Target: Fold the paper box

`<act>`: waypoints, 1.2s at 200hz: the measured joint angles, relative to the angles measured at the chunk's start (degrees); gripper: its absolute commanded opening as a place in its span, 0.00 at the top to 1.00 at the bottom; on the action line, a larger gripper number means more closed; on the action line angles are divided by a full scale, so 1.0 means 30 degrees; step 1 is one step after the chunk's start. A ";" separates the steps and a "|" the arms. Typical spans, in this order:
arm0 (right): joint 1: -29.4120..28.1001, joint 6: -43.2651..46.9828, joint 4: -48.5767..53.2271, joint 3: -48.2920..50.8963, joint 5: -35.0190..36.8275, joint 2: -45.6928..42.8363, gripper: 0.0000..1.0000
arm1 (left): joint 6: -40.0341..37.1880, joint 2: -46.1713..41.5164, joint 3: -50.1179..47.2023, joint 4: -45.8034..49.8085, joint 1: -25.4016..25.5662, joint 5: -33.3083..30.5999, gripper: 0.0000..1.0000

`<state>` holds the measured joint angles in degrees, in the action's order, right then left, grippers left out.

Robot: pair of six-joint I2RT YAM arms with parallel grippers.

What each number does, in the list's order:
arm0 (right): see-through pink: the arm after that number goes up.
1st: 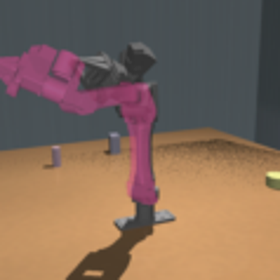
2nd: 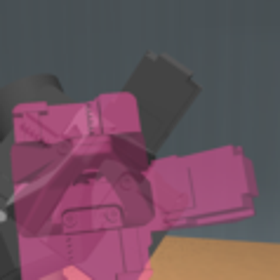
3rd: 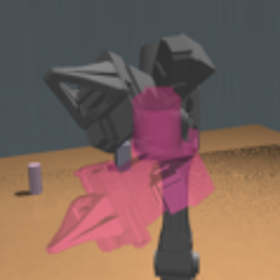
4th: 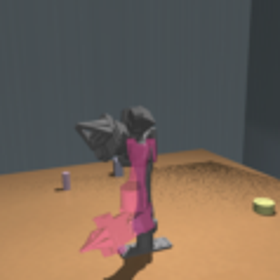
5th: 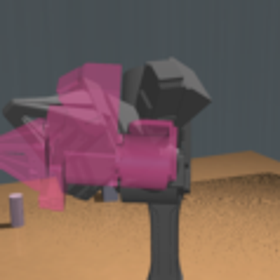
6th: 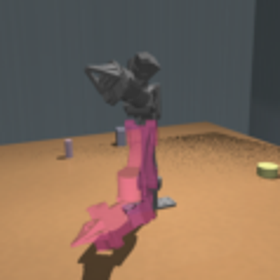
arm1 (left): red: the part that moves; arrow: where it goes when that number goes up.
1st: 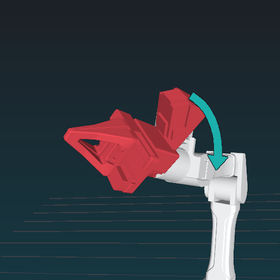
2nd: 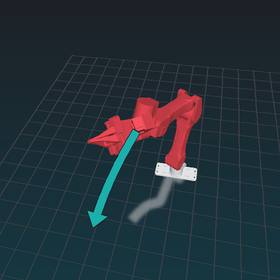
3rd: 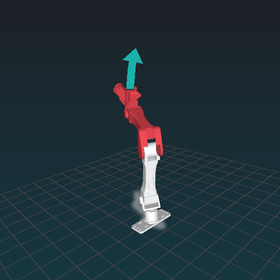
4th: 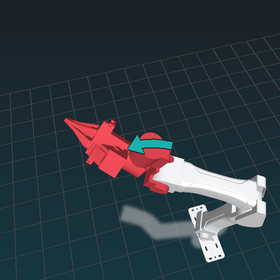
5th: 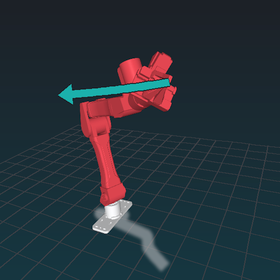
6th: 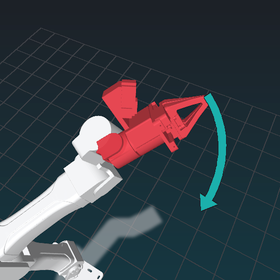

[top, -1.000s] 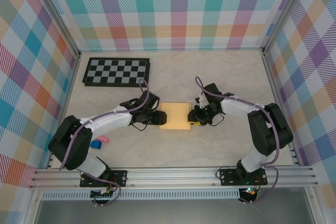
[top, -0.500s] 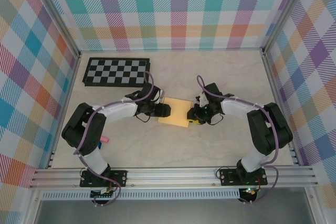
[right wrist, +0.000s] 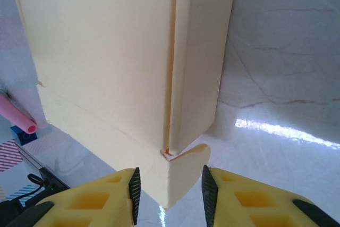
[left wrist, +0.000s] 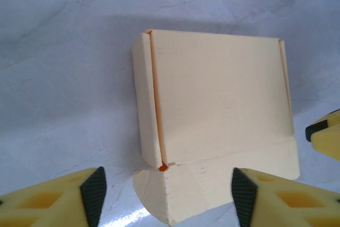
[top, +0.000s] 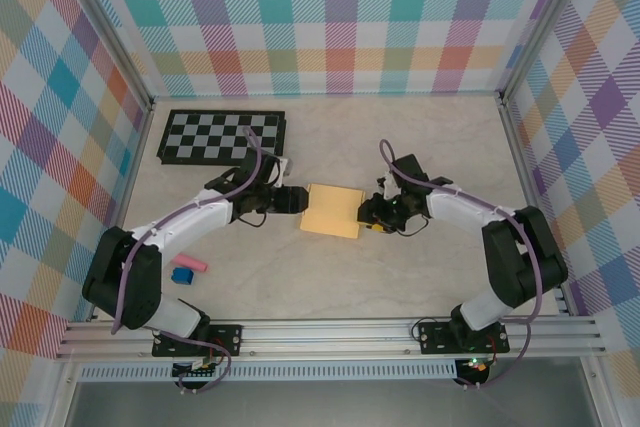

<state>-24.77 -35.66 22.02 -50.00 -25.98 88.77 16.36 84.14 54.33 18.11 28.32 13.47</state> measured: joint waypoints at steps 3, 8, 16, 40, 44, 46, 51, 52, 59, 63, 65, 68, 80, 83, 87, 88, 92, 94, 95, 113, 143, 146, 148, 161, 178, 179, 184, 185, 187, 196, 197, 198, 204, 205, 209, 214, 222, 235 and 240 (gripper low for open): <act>0.0007 -0.0022 -0.0007 0.0036 0.0000 -0.0080 0.61 | 0.0029 0.0044 -0.0066 -0.0022 0.0000 0.0000 0.44; 0.0000 -0.0138 -0.0036 0.0095 0.0000 -0.0197 0.61 | 0.0044 0.0131 -0.0168 -0.0036 0.0000 0.0036 0.45; 0.0000 -0.0357 -0.0080 0.0197 -0.0015 -0.0299 0.61 | 0.0160 0.0342 -0.0321 -0.0022 0.0007 0.0095 0.48; -0.0051 -0.0976 -0.0335 0.0532 -0.0044 -0.0306 0.59 | 0.0248 0.1100 -0.0546 0.0073 0.0087 0.0211 0.50; -0.0066 -0.1020 -0.0342 0.0532 -0.0051 -0.0277 0.58 | 0.0248 0.1188 -0.0546 0.0073 0.0138 0.0204 0.50; -0.0080 -0.1078 -0.0350 0.0532 -0.0051 -0.0262 0.58 | 0.0248 0.1224 -0.0546 0.0073 0.0160 0.0211 0.50; -0.0124 -0.1144 -0.0423 0.0532 -0.0066 -0.0233 0.57 | 0.0248 0.1304 -0.0546 0.0073 0.0182 0.0219 0.50; -0.0138 -0.1188 -0.0444 0.0532 -0.0058 -0.0211 0.57 | 0.0248 0.1326 -0.0546 0.0073 0.0197 0.0226 0.50; -0.0233 -0.1341 -0.0576 0.0532 -0.0066 -0.0146 0.57 | 0.0248 0.1406 -0.0546 0.0058 0.0277 0.0240 0.50; -0.0299 -0.1406 -0.0648 0.0532 -0.0058 -0.0117 0.57 | 0.0248 0.1443 -0.0546 0.0036 0.0306 0.0277 0.50; -0.0328 -0.1413 -0.0678 0.0532 -0.0066 -0.0095 0.57 | 0.0255 0.1457 -0.0546 0.0029 0.0313 0.0284 0.50; -0.0379 -0.1472 -0.0714 0.0532 -0.0066 -0.0066 0.57 | 0.0255 0.1494 -0.0554 0.0007 0.0342 0.0299 0.50; -0.0561 -0.1559 -0.0889 0.0532 -0.0066 0.0087 0.56 | 0.0328 0.1603 -0.0568 -0.0080 0.0437 0.0357 0.50; -0.0590 -0.1574 -0.0925 0.0532 -0.0066 0.0131 0.56 | 0.0342 0.1632 -0.0576 -0.0102 0.0437 0.0357 0.50; -0.0641 -0.1625 -0.0976 0.0532 -0.0066 0.0197 0.57 | 0.0393 0.1661 -0.0590 -0.0146 0.0466 0.0372 0.51; -0.0648 -0.1632 -0.0976 0.0532 -0.0066 0.0211 0.57 | 0.0393 0.1676 -0.0605 -0.0160 0.0488 0.0379 0.51; -0.0656 -0.1647 -0.1005 0.0532 -0.0058 0.0277 0.57 | 0.0444 0.1727 -0.0619 -0.0189 0.0532 0.0408 0.52; -0.0656 -0.1683 -0.1020 0.0532 -0.0066 0.0313 0.57 | 0.0495 0.1756 -0.0634 -0.0211 0.0546 0.0430 0.52; -0.0663 -0.1698 -0.1020 0.0532 -0.0066 0.0342 0.57 | 0.0495 0.1763 -0.0641 -0.0226 0.0546 0.0444 0.52; -0.0780 -0.1851 -0.1064 0.0532 -0.0058 0.0619 0.58 | 0.0758 0.2157 -0.0780 -0.0525 0.0685 0.0685 0.57; -0.0780 -0.2004 -0.1188 0.0532 -0.0036 0.0809 0.63 | 0.0838 0.2980 -0.0852 -0.1107 0.0867 0.0889 0.63; -0.0780 -0.2004 -0.1209 0.0532 -0.0036 0.0816 0.63 | 0.0860 0.3009 -0.0852 -0.1144 0.0882 0.0925 0.64; -0.0780 -0.2011 -0.1217 0.0532 -0.0036 0.0816 0.64 | 0.0867 0.3016 -0.0852 -0.1158 0.0882 0.0940 0.64; -0.0780 -0.2069 -0.1333 0.0532 -0.0044 0.0823 0.66 | 0.0903 0.3016 -0.0852 -0.1333 0.0911 0.1078 0.68; -0.0780 -0.2157 -0.1413 0.0525 -0.0058 0.0867 0.66 | 0.1027 0.3024 -0.0852 -0.1603 0.0918 0.1326 0.71; -0.0787 -0.2164 -0.1413 0.0525 -0.0058 0.0874 0.67 | 0.1049 0.3031 -0.0852 -0.1603 0.0918 0.1341 0.71; -0.0794 -0.2200 -0.1435 0.0525 -0.0058 0.0896 0.66 | 0.1049 0.3031 -0.0852 -0.1639 0.0918 0.1421 0.71; -0.0801 -0.2208 -0.1443 0.0525 -0.0051 0.0896 0.66 | 0.1049 0.3031 -0.0852 -0.1647 0.0918 0.1443 0.71; -0.0816 -0.2215 -0.1443 0.0525 -0.0058 0.0896 0.66 | 0.1056 0.3031 -0.0852 -0.1647 0.0918 0.1464 0.71; -0.0867 -0.2280 -0.1472 0.0525 -0.0051 0.0903 0.66 | 0.1107 0.3045 -0.0852 -0.1647 0.0925 0.1574 0.70; -0.0867 -0.2280 -0.1472 0.0525 -0.0051 0.0903 0.66 | 0.1107 0.3045 -0.0852 -0.1647 0.0925 0.1581 0.70; -0.0867 -0.2280 -0.1479 0.0525 -0.0044 0.0903 0.66 | 0.1115 0.3045 -0.0852 -0.1647 0.0925 0.1581 0.70; -0.0874 -0.2288 -0.1494 0.0525 -0.0022 0.0903 0.66 | 0.1122 0.3045 -0.0852 -0.1639 0.0925 0.1647 0.70; -0.0874 -0.2288 -0.1494 0.0525 -0.0015 0.0903 0.66 | 0.1122 0.3045 -0.0852 -0.1639 0.0933 0.1654 0.70; -0.0889 -0.2288 -0.1486 0.0525 0.0000 0.0896 0.66 | 0.1129 0.3045 -0.0852 -0.1654 0.0925 0.1676 0.69; -0.0889 -0.2288 -0.1486 0.0525 0.0007 0.0903 0.65 | 0.1129 0.3045 -0.0852 -0.1683 0.0933 0.1712 0.69; -0.0889 -0.2280 -0.1501 0.0525 0.0007 0.0896 0.64 | 0.1195 0.3045 -0.0918 -0.1807 0.0933 0.1814 0.68; -0.0889 -0.2273 -0.1559 0.0525 0.0015 0.0903 0.63 | 0.1260 0.3053 -0.1078 -0.2084 0.0925 0.2033 0.66; -0.0889 -0.2273 -0.1581 0.0525 0.0022 0.0918 0.63 | 0.1268 0.3053 -0.1137 -0.2149 0.0933 0.2135 0.66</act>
<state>-27.44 -42.48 17.28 -48.42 -25.91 91.53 20.16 93.30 50.92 11.66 31.11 19.88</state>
